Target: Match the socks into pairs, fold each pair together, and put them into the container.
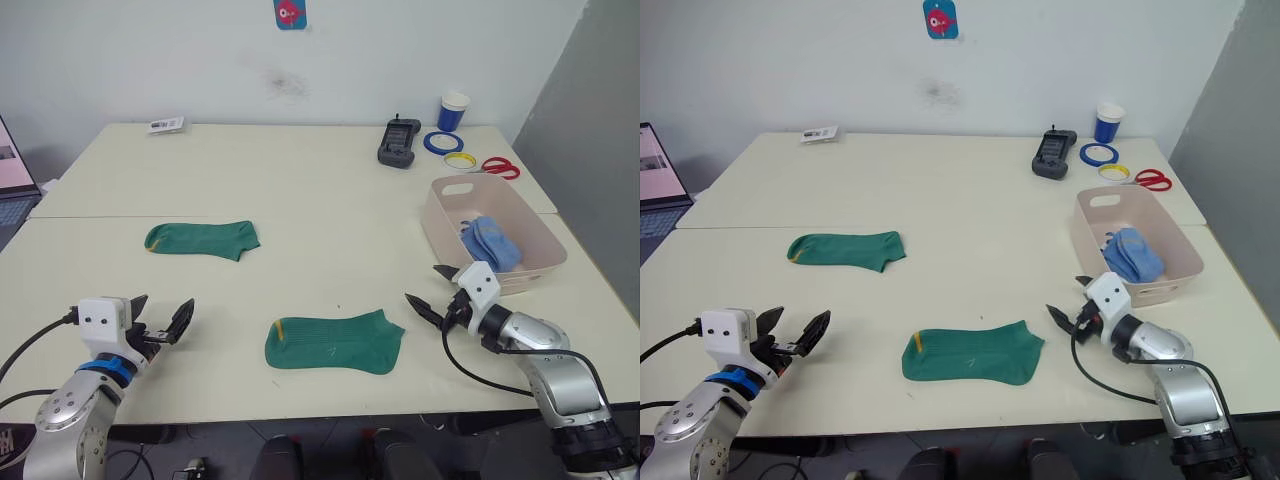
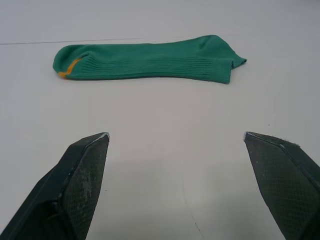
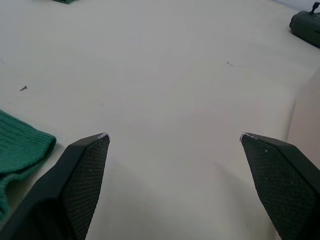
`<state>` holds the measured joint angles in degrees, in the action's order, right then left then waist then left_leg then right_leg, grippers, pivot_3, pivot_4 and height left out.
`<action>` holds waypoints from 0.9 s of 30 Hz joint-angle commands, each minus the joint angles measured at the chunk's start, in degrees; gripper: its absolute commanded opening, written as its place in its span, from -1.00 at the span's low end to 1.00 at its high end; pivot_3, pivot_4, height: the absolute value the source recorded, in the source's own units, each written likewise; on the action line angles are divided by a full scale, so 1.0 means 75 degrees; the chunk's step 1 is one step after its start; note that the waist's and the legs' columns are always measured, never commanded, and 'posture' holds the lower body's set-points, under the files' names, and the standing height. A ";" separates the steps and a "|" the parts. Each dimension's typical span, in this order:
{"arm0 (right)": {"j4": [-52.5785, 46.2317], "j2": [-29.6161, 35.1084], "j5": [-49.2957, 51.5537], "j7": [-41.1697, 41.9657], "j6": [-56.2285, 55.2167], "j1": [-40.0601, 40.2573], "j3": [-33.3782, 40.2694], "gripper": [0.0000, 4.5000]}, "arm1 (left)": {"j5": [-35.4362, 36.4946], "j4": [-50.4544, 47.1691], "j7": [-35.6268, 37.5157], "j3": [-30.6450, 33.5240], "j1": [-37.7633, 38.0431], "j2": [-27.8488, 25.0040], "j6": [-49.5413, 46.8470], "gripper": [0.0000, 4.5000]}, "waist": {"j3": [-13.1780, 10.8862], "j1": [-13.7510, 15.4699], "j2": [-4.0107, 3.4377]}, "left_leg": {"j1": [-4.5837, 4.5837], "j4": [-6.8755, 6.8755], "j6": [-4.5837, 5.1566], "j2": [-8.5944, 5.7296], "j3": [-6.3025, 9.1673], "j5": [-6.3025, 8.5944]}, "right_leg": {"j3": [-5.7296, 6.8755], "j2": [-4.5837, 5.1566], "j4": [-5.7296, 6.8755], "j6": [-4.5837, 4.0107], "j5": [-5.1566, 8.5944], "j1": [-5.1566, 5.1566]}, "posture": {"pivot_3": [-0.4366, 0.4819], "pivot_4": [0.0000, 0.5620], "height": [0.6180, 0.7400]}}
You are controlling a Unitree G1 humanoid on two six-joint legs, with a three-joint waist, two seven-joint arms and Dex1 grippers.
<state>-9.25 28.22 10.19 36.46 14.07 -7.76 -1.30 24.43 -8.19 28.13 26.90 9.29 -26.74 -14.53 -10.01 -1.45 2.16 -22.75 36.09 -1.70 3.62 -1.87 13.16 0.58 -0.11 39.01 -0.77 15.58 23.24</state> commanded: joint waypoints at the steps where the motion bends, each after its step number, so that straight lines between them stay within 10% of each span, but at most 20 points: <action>1: -0.0440 -0.0004 0.0056 -0.0059 0.0058 -0.0128 0.0058 1.00 | 0.0051 -0.0035 -0.0027 0.0135 -0.0052 0.0013 0.0211 1.00 | 0.0000 0.0000 0.0000 | 0.0000 0.0000 0.0000 0.0000 -0.0001 0.0000 | 0.0000 0.0000 0.0000 0.0000 0.0000 0.0000 | -0.05 -0.47 1.00; 16: -0.0764 -0.0741 0.0076 0.0653 0.1421 -0.3325 -0.1577 1.00 | -0.0006 -0.0778 -0.0452 0.0148 0.0857 0.0440 0.0240 1.00 | 0.0006 -0.0029 0.0010 | -0.0006 -0.0002 0.0000 0.0008 0.0007 0.0000 | 0.0004 -0.0020 -0.0003 -0.0011 -0.0006 0.0008 | -0.05 -0.47 1.00; 27: -0.0719 -0.0644 -0.0015 0.0704 0.1165 -0.2890 -0.1549 1.00 | -0.0138 -0.0913 -0.0566 -0.0083 0.0450 0.0238 0.0050 1.00 | 0.0013 0.0065 0.0022 | -0.0014 0.0001 0.0001 0.0004 0.0003 0.0000 | 0.0009 0.0024 -0.0005 -0.0010 -0.0006 0.0006 | -0.05 -0.47 1.00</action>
<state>-13.07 22.81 10.13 41.93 24.07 -29.45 -14.62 23.62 -13.91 23.79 26.54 13.96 -23.65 -14.34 -9.91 -0.96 2.32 -22.84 36.09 -1.69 3.64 -1.85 13.16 0.65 0.05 38.98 -0.85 15.54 23.29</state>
